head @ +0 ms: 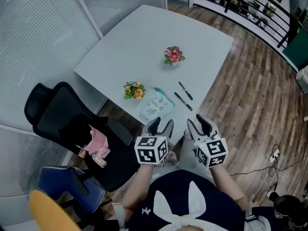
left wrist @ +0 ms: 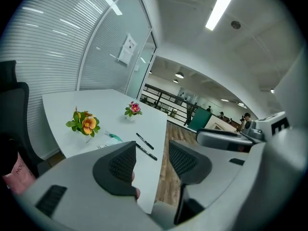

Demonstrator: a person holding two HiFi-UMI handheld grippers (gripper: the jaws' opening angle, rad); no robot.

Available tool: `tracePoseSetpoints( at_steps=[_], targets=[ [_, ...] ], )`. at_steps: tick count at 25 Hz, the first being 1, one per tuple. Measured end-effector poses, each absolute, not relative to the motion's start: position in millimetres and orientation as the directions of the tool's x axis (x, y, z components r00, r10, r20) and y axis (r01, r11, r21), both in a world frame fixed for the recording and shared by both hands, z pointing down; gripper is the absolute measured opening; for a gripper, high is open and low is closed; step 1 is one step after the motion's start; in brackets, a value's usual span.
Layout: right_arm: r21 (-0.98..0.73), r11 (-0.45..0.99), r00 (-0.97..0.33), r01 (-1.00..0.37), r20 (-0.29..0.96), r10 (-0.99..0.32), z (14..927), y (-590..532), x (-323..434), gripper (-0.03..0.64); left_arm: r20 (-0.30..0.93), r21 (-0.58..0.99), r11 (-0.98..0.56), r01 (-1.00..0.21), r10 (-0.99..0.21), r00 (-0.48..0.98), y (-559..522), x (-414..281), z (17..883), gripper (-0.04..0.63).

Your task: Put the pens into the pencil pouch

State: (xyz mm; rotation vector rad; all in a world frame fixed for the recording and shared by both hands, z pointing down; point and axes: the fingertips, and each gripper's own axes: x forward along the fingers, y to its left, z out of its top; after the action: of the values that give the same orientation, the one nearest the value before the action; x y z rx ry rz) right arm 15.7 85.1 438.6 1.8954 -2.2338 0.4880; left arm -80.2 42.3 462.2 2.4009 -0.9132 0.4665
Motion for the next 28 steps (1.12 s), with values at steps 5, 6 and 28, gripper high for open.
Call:
tracePoseSetpoints(
  at_steps=[5,6,28],
  targets=[
    [-0.150,0.174,-0.218,-0.973,0.360,-0.907,448.8,61.2,22.9,0.141,0.504,0.370,-0.605,-0.705,-0.507,0.699,23.4,-69.6,471.6,0.207],
    [-0.152,0.184,-0.228,-0.971,0.364,-0.903,450.4,55.6,24.1,0.141,0.511,0.374,-0.597,-0.710,-0.506,0.695,18.7,-66.7,474.6,0.207],
    [-0.184,0.301,-0.352,-0.936,0.449,-0.821,486.3,-42.3,73.7,0.140,0.669,0.476,-0.351,-0.807,-0.451,0.590,-71.1,-22.4,554.6,0.207]
  ],
)
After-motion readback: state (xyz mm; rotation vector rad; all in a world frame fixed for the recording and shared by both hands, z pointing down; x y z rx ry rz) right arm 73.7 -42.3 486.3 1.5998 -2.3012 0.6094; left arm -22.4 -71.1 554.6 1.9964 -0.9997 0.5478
